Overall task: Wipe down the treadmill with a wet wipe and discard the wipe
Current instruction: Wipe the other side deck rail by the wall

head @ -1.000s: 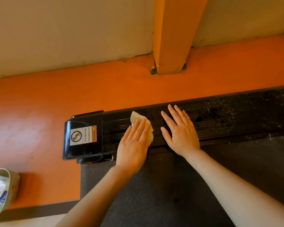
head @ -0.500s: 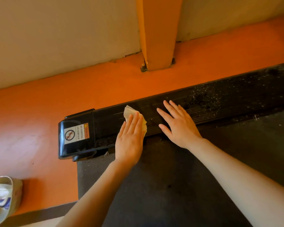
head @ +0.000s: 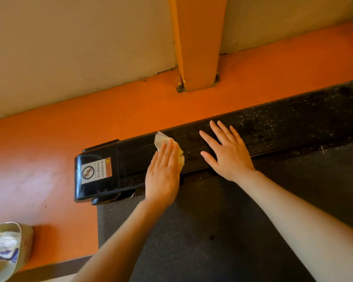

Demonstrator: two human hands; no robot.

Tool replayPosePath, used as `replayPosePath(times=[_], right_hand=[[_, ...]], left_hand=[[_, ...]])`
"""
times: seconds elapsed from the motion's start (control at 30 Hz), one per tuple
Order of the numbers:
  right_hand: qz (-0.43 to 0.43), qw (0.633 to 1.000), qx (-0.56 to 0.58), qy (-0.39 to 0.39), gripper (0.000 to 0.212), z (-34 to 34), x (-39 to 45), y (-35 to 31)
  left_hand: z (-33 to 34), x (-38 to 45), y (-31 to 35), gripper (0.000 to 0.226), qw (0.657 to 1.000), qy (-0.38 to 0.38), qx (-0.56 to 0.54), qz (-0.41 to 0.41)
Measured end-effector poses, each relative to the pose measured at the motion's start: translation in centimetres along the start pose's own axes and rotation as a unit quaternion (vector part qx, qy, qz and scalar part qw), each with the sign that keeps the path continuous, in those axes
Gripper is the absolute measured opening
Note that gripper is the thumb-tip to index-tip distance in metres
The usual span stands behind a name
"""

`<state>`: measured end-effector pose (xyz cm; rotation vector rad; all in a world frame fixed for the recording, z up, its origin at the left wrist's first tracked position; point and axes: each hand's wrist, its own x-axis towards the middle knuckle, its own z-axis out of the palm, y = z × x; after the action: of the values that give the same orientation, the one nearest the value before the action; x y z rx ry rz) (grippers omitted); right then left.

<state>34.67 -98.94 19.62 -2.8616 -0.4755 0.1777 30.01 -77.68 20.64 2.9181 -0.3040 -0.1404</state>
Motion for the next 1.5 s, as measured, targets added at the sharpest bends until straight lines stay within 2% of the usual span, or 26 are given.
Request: replayPosePath(times=[0.13,0.4,0.67,0.77,0.93,1.2,1.4,1.5], right_hand=[[0.001,1.000,-0.003,0.011,0.065,0.2,-0.1,0.0],[-0.009,1.000,0.002,0.025,0.062,0.5,0.0,0.1],[-0.006,0.999,-0.015,0.036,0.061,0.9,-0.2,0.2],[-0.008,0.999,-0.014,0.040,0.060,0.9,-0.1,0.3],[-0.007,0.999,-0.014,0.038,0.060,0.8,-0.1,0.2],[-0.001,0.999,-0.021,0.043,0.060,1.0,-0.1,0.2],[-0.007,0.999,-0.020,0.045,0.059,1.0,-0.1,0.3],[-0.006,0.999,-0.019,0.044,0.060,1.0,-0.1,0.2]], left_hand=[[0.7,-3.0,0.7,0.056,0.999,-0.009,0.023,0.022],[-0.3,5.3,-0.6,0.061,0.999,-0.022,0.001,-0.043],[1.4,-1.3,1.9,0.056,1.000,0.000,-0.001,-0.005],[0.9,1.1,1.1,0.056,1.000,-0.014,0.009,0.000],[-0.2,6.1,0.6,0.060,0.999,-0.014,0.003,-0.039],[1.5,-1.4,2.3,0.062,1.000,-0.006,0.001,0.026],[-0.1,5.5,1.3,0.061,0.999,-0.022,-0.001,-0.025],[-0.2,6.3,1.5,0.062,0.999,-0.022,-0.009,-0.028]])
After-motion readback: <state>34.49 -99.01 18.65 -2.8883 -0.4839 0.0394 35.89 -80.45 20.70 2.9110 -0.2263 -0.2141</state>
